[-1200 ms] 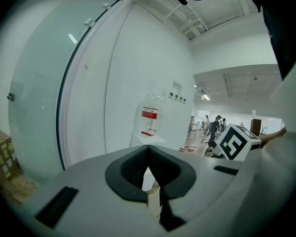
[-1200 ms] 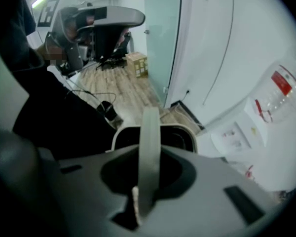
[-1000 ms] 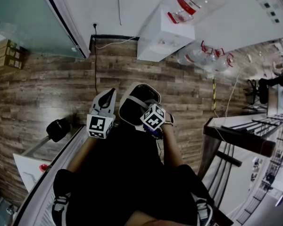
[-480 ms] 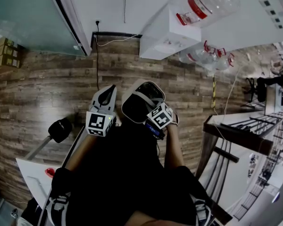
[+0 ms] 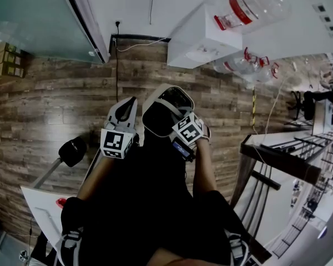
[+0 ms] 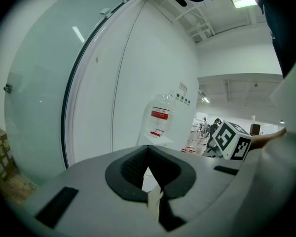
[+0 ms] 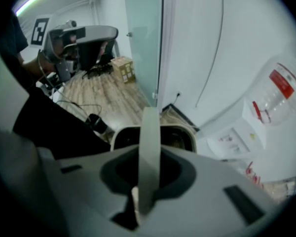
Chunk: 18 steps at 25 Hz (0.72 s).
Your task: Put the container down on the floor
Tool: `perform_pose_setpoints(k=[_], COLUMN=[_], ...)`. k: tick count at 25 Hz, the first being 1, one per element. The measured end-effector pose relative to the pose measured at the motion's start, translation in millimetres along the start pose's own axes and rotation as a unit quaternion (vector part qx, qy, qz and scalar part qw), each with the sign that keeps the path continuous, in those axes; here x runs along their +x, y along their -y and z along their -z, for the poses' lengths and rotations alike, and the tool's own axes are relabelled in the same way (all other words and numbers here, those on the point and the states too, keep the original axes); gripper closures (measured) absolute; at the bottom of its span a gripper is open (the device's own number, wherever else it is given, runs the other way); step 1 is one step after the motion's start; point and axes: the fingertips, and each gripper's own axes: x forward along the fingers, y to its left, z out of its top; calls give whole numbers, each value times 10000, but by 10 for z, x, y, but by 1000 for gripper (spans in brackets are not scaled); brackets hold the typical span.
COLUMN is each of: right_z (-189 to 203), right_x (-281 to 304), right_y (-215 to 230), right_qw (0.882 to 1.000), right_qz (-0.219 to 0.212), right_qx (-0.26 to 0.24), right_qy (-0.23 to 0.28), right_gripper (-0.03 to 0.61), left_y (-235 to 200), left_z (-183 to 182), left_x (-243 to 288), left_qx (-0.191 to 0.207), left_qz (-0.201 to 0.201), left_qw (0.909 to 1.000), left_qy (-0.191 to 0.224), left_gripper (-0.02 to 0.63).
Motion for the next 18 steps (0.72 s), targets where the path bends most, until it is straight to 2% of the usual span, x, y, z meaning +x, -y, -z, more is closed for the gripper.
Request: perform_pose_setpoints(k=[8,18], right_z=[-278,-597], right_x=[198,430], right_y=[305,863], right_qw=[9994,9950], right_qz=[-167,-411], right_qx=[-289,-903], right_qy=[60,-74], right_gripper=[511,511], left_y=[-179,-357], left_z=[-62,-182], left_x=[266,954], left_qx=[-111,-165], left_qz=[-264,-659], left_qw=[9996,9976], left_qy=[-3,-152], left_gripper=[588,588])
